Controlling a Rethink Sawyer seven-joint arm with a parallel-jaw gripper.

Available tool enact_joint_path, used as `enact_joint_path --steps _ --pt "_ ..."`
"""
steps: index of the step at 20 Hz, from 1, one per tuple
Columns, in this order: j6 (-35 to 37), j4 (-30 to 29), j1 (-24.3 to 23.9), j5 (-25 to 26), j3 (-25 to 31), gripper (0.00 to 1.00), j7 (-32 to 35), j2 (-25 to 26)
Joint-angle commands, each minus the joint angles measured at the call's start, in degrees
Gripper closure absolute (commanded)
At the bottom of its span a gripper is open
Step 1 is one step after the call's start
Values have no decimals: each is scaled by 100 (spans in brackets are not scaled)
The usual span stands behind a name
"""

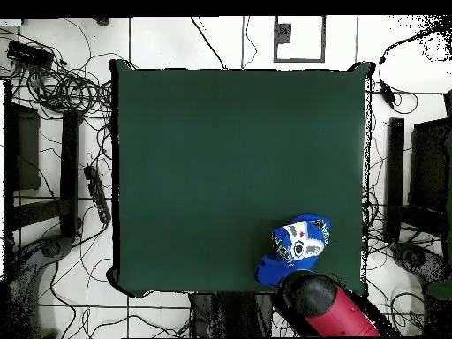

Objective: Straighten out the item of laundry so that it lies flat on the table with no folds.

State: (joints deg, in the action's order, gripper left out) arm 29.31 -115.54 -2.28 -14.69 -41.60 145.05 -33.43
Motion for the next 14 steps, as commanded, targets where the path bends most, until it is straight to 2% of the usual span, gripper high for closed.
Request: enact_joint_path --steps 1,14 --pt "1465 817 402 429 -220 100 335 -322" --pt "3123 1693 371 1284 -693 100 -43 -965"
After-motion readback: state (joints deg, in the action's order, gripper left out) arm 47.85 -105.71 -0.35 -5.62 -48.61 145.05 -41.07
